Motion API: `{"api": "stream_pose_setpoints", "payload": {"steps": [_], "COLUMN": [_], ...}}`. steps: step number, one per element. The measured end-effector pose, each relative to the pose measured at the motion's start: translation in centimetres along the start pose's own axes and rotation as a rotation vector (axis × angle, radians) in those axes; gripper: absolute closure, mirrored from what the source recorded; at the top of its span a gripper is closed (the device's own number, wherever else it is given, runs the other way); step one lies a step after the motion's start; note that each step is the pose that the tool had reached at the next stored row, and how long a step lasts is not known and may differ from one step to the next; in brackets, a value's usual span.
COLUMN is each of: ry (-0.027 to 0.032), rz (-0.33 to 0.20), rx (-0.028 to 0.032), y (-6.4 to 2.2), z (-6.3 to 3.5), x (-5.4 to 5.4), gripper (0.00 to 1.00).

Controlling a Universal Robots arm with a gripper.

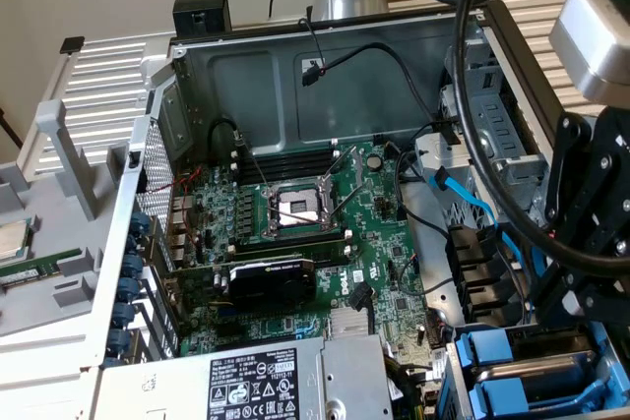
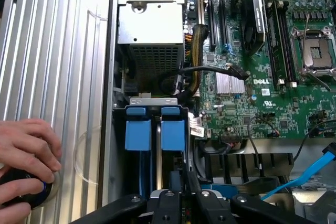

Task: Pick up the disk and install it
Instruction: 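Insert the first disk wire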

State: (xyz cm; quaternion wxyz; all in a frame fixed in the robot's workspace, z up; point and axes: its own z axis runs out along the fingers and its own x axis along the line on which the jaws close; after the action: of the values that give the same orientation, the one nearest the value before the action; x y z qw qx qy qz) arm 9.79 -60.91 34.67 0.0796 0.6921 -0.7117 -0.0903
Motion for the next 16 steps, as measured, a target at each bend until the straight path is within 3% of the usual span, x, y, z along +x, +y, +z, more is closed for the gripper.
{"api": "stream_pose_setpoints", "payload": {"steps": [3,7,10,12,15,16], "ry": [-0.0001,0.0010,0.0051,0.0115,0.0284,0.0304], "rz": [0.000,0.000,0.001,0.003,0.007,0.007], "rx": [0.0073,0.0120,0.0158,0.0171,0.0180,0.0182], "y": [0.15,0.15,0.15,0.16,0.21,0.22], "z": [0.05,0.09,0.16,0.17,0.21,0.21], "x": [0.01,0.00,0.01,0.00,-0.18,-0.21], "gripper": [0.84,0.84,0.84,0.84,0.84,0.84]}}
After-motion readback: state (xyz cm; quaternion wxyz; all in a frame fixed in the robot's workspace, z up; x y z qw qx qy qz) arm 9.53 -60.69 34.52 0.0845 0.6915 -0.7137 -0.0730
